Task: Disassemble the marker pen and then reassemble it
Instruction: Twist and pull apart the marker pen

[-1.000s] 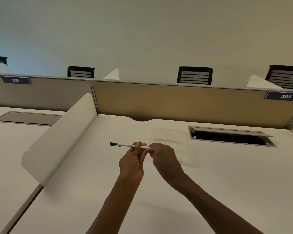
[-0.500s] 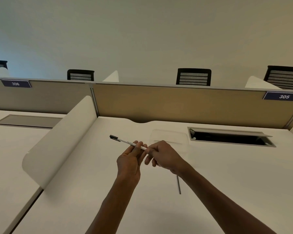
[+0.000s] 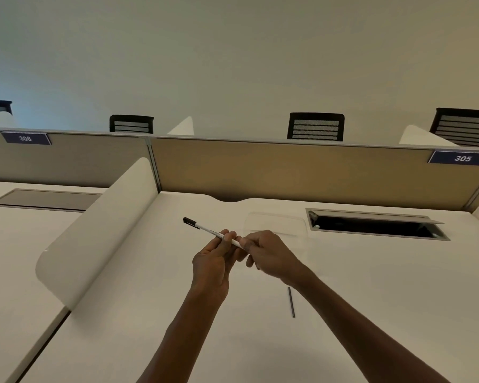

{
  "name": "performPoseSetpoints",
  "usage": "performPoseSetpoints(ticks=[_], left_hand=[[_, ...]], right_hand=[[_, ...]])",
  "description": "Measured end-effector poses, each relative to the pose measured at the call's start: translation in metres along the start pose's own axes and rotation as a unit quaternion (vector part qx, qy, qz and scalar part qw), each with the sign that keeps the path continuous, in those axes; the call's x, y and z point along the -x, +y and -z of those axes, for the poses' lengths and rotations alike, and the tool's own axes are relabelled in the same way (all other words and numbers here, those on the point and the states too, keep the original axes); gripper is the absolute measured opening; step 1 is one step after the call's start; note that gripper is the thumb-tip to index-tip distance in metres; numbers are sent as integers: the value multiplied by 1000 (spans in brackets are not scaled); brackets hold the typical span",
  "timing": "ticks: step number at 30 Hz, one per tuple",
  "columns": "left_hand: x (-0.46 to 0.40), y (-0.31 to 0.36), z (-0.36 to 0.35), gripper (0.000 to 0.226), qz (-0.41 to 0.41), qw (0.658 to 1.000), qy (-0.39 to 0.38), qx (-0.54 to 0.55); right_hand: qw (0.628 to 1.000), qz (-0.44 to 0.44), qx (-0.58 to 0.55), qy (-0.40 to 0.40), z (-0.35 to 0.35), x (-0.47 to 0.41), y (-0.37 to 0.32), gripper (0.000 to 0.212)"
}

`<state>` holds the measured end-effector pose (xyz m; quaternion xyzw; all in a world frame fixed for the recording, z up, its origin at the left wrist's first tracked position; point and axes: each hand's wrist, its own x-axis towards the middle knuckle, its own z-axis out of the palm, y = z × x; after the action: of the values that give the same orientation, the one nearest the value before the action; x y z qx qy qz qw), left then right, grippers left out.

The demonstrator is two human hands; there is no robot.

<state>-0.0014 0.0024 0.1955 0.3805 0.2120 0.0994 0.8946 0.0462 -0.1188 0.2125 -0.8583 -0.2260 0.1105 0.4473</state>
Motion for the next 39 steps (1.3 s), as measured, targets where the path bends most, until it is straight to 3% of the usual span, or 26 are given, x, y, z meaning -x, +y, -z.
performPoseSetpoints(ticks=[4, 12, 19, 26, 29, 33, 39], left_hand=[[1, 0, -2, 24, -6, 1000, 4, 2], [1, -5, 0, 21, 20, 997, 54, 42], [-5, -1, -1, 19, 22, 998, 38, 36], [-8, -5, 2, 20, 19, 998, 13, 57], [-7, -7, 1, 21, 16, 997, 19, 72], [-7, -9, 3, 24, 18, 996, 32, 82], [-8, -14, 7, 27, 14, 996, 40, 84]], right_hand=[[998, -22, -25, -49, 5, 1, -7, 29], [983, 51, 170, 40, -14, -4, 5, 33], [981, 64, 177, 36, -13, -4, 8, 38], [999, -10, 34, -16, 0, -2, 0, 35], [995, -84, -60, 2, 1, -1, 3, 43], [982, -150, -98, 51, -3, 1, 12, 52], [979, -119, -133, 95, -8, 8, 20, 39]])
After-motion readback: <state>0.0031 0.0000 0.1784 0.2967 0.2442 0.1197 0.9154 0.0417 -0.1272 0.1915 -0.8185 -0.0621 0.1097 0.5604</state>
